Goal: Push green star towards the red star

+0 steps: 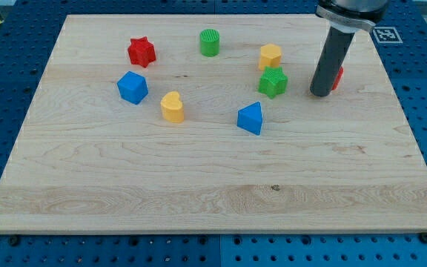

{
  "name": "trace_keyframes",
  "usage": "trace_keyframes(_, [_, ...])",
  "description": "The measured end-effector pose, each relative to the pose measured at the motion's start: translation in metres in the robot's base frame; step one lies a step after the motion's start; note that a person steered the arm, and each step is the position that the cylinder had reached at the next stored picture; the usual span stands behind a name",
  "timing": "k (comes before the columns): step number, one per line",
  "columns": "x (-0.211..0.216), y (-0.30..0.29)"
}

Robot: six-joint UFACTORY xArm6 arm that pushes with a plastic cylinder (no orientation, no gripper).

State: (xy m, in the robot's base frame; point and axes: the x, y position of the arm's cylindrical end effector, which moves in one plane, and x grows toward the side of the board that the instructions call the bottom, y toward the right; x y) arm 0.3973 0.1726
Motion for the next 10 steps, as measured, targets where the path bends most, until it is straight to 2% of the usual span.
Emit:
trace_keyframes(1, [0.0,-0.014])
trace_keyframes(3, [0.0,-0.08])
trace_keyframes(5, [-0.037,-0.11])
trace_keyframes(6, [-0.04,-0.13])
trace_keyframes(9, [-0.035,-0.152])
trace_keyframes(10, [-0.015,-0.162])
